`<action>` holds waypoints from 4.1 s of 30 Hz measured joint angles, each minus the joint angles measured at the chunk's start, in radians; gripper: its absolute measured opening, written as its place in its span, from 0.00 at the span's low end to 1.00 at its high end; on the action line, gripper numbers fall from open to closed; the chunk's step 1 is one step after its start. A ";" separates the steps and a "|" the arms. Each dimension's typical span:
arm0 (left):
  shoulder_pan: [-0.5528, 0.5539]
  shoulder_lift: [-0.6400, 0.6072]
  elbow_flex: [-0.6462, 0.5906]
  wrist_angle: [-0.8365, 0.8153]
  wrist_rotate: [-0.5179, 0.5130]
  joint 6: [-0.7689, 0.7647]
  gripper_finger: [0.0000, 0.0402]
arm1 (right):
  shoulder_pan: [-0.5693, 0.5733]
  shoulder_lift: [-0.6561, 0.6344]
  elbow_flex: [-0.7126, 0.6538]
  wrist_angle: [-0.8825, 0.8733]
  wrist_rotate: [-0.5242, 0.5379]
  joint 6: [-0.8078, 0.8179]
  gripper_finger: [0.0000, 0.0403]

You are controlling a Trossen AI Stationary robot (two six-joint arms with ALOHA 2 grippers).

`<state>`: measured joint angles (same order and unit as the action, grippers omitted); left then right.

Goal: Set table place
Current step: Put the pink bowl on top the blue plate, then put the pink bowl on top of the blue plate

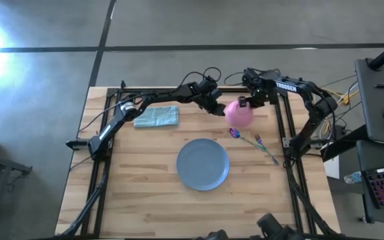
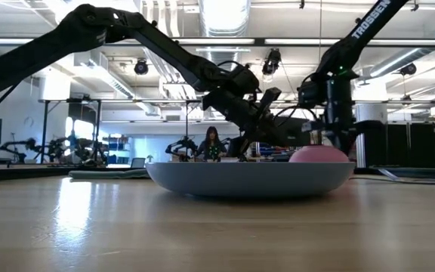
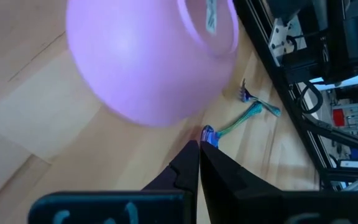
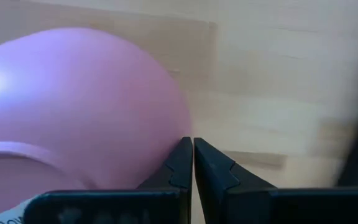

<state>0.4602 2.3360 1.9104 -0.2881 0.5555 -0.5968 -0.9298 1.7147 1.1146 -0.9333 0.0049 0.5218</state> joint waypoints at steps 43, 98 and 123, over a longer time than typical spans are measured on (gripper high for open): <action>-0.008 -0.024 0.240 -0.681 -0.431 0.782 0.00 | 0.063 0.023 0.110 0.019 -0.136 -0.039 0.02; -0.007 0.056 0.262 -0.531 -0.257 0.314 0.00 | 0.118 -0.009 0.191 -0.009 -0.037 -0.028 0.02; 0.005 0.055 0.224 -0.550 -0.260 0.314 0.00 | 0.072 0.229 0.246 0.059 -0.179 -0.060 0.02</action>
<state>0.4653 2.3913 2.1342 -0.8381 0.2952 -0.2825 -0.8574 1.9433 1.3609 -0.8739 -0.1743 0.4618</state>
